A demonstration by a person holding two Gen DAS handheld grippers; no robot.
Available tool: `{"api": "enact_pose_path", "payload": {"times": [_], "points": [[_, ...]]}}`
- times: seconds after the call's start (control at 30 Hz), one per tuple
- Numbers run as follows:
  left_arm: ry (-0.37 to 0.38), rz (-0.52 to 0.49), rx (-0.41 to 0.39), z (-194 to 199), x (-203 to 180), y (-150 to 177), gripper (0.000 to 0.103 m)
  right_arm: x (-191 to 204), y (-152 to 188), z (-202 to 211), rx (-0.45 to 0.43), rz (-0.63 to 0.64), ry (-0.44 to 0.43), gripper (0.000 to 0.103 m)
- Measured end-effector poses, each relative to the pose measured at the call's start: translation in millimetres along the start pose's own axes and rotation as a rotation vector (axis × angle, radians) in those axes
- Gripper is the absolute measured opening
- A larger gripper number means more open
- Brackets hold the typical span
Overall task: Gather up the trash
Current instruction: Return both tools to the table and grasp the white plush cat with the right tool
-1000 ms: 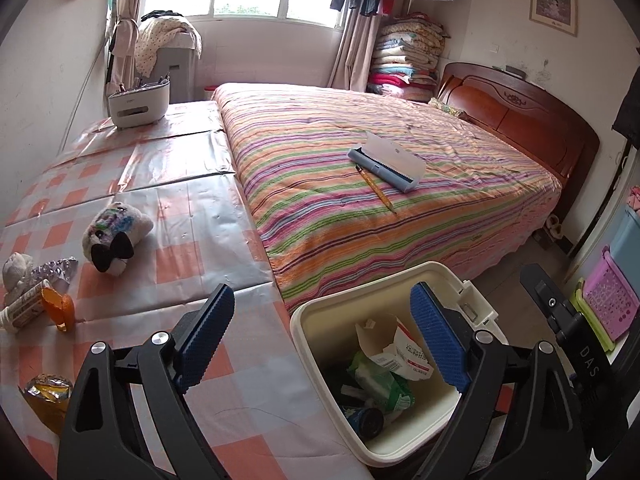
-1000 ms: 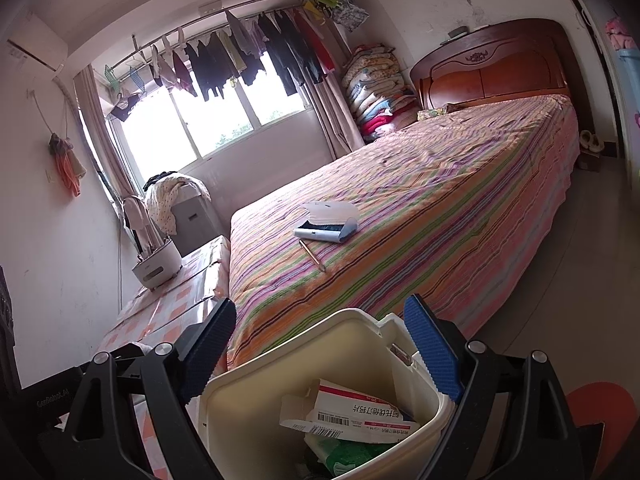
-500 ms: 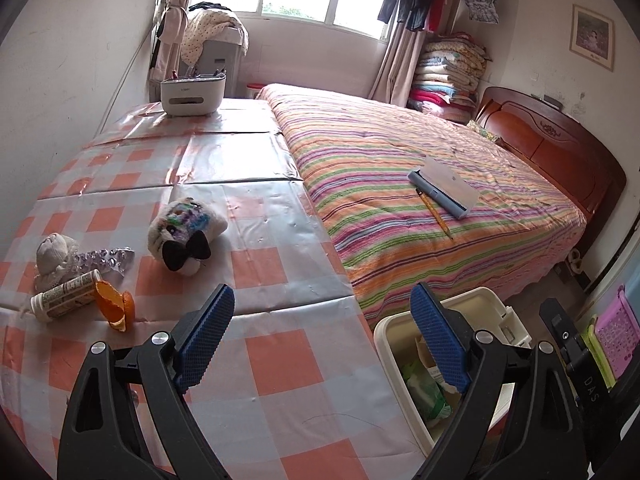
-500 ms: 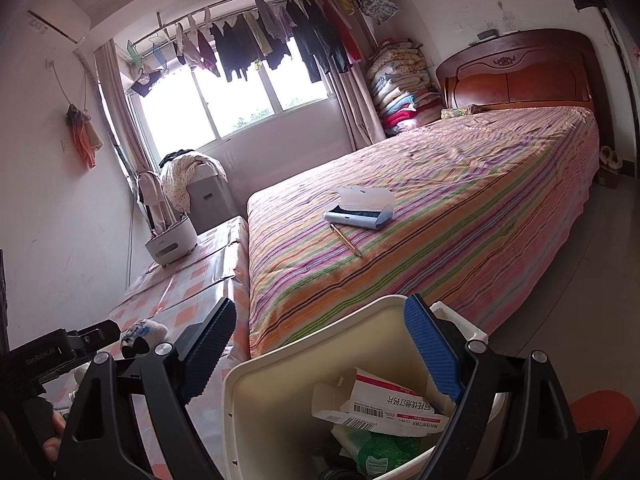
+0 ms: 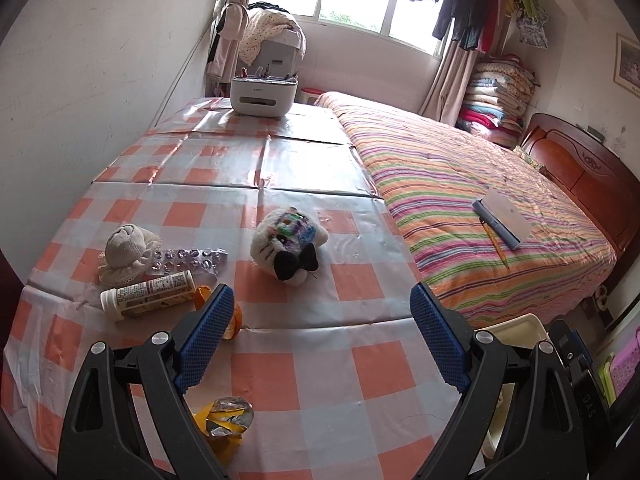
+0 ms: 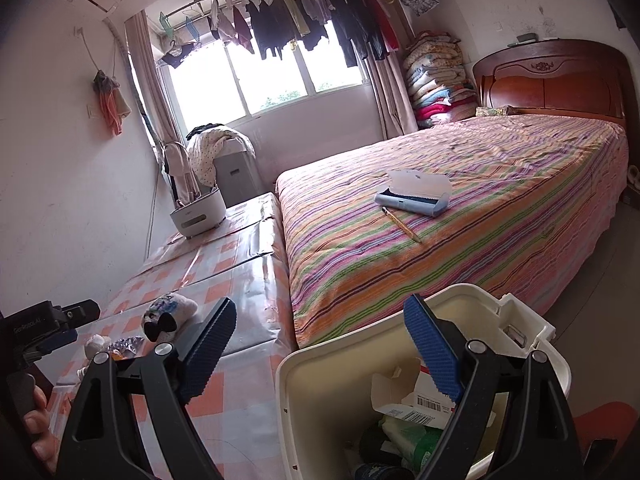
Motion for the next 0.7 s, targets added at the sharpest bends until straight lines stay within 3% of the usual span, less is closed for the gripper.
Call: {"api": "enact_pose_path", "payload": {"times": [0.43, 0.7], "points": [[-0.128, 0.097, -0.010, 9, 89, -25, 0.088, 89, -6, -51, 0.101, 0.085, -0.192, 0.084], [-0.183, 0.138, 0.004, 9, 132, -33, 0.088, 128, -12, -81, 0.146, 0.108, -0.241, 0.084]]}}
Point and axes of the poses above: each gripper's, at about its wrist camera, not at the fingertips, and z roughly against the way its jaws point, x to its left, y to its underside, the point moved 8 cm from there along -z, roughly the way its jaws point, and after that the axes turned 11 degrees about z, right-handed, at the moved point
